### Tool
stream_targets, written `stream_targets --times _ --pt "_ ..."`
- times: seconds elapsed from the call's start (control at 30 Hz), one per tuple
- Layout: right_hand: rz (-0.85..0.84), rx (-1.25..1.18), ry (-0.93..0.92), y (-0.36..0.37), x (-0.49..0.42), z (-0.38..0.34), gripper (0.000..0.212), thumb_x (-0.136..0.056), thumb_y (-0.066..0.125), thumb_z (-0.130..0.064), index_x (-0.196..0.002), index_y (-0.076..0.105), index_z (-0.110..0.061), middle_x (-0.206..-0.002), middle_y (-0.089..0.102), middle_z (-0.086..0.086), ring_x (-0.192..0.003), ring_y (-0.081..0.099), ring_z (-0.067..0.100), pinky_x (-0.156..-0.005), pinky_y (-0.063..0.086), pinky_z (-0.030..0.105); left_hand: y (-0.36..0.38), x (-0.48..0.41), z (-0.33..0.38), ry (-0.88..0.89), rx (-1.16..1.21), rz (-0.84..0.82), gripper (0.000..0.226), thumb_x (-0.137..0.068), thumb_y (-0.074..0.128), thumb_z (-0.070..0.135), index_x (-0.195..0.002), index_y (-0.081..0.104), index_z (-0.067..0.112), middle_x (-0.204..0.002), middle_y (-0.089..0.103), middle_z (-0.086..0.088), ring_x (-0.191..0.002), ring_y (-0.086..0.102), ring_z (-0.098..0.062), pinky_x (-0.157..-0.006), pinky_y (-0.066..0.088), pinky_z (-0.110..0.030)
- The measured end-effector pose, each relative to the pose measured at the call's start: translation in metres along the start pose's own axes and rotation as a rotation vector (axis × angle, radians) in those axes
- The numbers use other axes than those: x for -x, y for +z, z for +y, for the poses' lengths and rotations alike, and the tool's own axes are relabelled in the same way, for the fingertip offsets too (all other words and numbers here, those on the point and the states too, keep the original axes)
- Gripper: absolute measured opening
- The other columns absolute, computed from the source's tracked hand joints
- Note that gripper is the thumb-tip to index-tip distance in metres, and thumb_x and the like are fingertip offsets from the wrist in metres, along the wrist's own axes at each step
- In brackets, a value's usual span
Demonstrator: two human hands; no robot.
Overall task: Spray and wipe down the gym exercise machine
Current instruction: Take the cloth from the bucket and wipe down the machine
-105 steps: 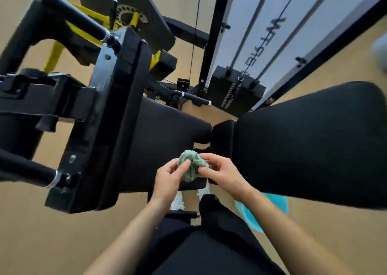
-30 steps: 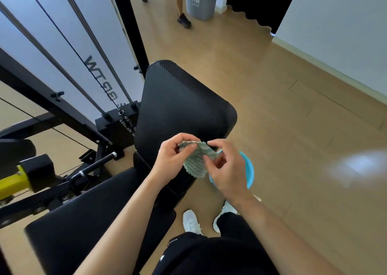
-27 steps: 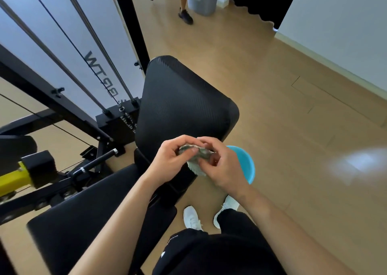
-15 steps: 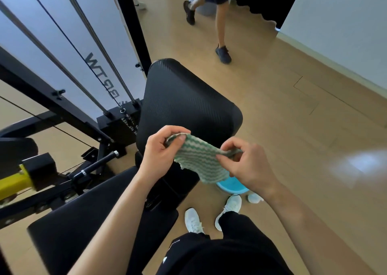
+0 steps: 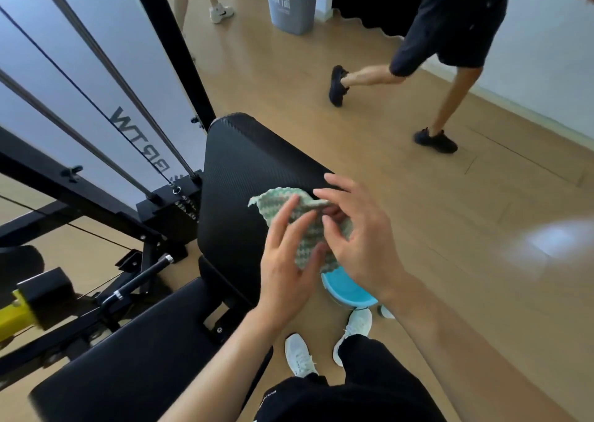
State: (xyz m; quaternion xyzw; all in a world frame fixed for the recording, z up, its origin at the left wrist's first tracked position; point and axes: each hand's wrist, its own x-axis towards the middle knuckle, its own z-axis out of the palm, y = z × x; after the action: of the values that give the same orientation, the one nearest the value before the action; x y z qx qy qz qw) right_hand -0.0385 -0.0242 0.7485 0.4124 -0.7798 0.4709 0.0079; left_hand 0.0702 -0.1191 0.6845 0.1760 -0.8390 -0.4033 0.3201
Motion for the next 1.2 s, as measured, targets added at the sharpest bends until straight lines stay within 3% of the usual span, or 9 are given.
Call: stream_targets --times 0.13,0.27,0.4,0.6,0.7,0.83,1.0,1.1,1.2 --pt "0.185 0.020 0.111 -0.003 -0.002 0.013 0.038 -0.085 0.071 0.006 -0.120 0.070 -0.009 -0.123 0.060 0.005 -0.099 0.060 0.011 -0.088 0.051 0.020 0.024 0.007 -0.020 0.082 -0.134 -0.173 0.067 -0.106 0.050 0.045 -0.163 0.017 0.029 -0.174 0.001 0.000 -0.160 0.003 -0.032 -0.121 0.030 -0.062" --pt "0.094 -0.165 0.361 0.004 0.004 0.033 0.030 -0.100 0.066 -0.023 -0.129 0.065 -0.017 -0.122 0.066 -0.004 -0.113 0.062 0.014 -0.097 0.053 0.036 0.033 -0.001 -0.032 0.105 -0.292 -0.185 0.067 -0.110 0.029 0.054 -0.163 -0.007 0.035 -0.171 -0.022 0.001 -0.159 -0.012 -0.034 -0.127 0.009 -0.059" --pt "0.071 -0.536 0.538 0.009 0.003 0.031 0.030 -0.108 0.049 -0.022 -0.134 0.060 -0.010 -0.119 0.069 0.000 -0.107 0.066 0.008 -0.094 0.055 0.030 0.034 -0.018 -0.041 0.112 -0.361 -0.165 0.058 -0.110 0.018 0.053 -0.161 -0.002 0.034 -0.168 -0.031 0.002 -0.157 -0.020 -0.033 -0.128 -0.003 -0.056" --pt "0.080 -0.614 0.577 0.017 0.002 0.033 0.039 -0.103 0.055 -0.032 -0.137 0.057 -0.013 -0.129 0.067 0.010 -0.121 0.064 0.026 -0.109 0.049 0.052 0.018 -0.052 -0.052 -0.013 -0.360 -0.088 0.062 -0.108 0.017 0.056 -0.162 0.005 0.029 -0.170 -0.018 -0.009 -0.158 -0.017 -0.034 -0.128 -0.008 -0.049" --pt "0.080 -0.593 0.559 0.021 0.006 0.032 0.043 -0.102 0.058 -0.032 -0.142 0.054 -0.017 -0.138 0.064 0.003 -0.129 0.060 0.019 -0.114 0.045 0.047 0.005 -0.077 -0.061 -0.110 -0.340 -0.036 0.069 -0.107 0.016 0.058 -0.165 0.007 0.022 -0.171 -0.010 -0.016 -0.159 -0.014 -0.034 -0.128 -0.010 -0.047" --pt "0.072 -0.570 0.564 0.021 0.012 0.031 0.046 -0.104 0.060 -0.024 -0.148 0.050 -0.020 -0.142 0.060 -0.005 -0.129 0.059 0.011 -0.113 0.046 0.037 -0.013 -0.099 -0.080 -0.249 -0.265 0.017 0.070 -0.105 0.015 0.063 -0.163 -0.003 0.028 -0.172 -0.014 -0.013 -0.159 -0.017 -0.029 -0.128 -0.008 -0.052" --pt "0.055 -0.544 0.588 0.025 0.023 0.032 0.063 -0.095 0.073 -0.014 -0.150 0.044 -0.021 -0.136 0.062 -0.007 -0.115 0.066 0.010 -0.097 0.055 0.024 -0.007 -0.087 -0.077 -0.388 -0.164 0.049 0.078 -0.101 0.019 0.062 -0.165 -0.002 0.022 -0.172 -0.016 -0.008 -0.158 -0.019 -0.023 -0.128 -0.009 -0.052" --pt "0.046 -0.541 0.653 0.029 0.030 0.033 0.044 -0.091 0.077 -0.014 -0.130 0.057 -0.014 -0.117 0.070 -0.004 -0.096 0.069 0.002 -0.081 0.054 0.017 0.008 -0.040 -0.074 -0.412 -0.157 -0.018 0.076 -0.101 0.021 0.063 -0.162 -0.013 0.033 -0.171 -0.020 -0.007 -0.157 -0.022 -0.019 -0.128 -0.010 -0.050" --pt "0.011 -0.541 0.704 0.036 0.040 0.038 0.042 -0.089 0.080 -0.016 -0.125 0.059 -0.012 -0.114 0.070 -0.004 -0.093 0.069 0.000 -0.078 0.054 0.015 0.031 0.024 -0.071 -0.451 -0.129 -0.104 0.073 -0.101 0.025 0.060 -0.150 -0.027 0.052 -0.169 -0.027 -0.006 -0.155 -0.029 -0.019 -0.128 -0.010 -0.052"
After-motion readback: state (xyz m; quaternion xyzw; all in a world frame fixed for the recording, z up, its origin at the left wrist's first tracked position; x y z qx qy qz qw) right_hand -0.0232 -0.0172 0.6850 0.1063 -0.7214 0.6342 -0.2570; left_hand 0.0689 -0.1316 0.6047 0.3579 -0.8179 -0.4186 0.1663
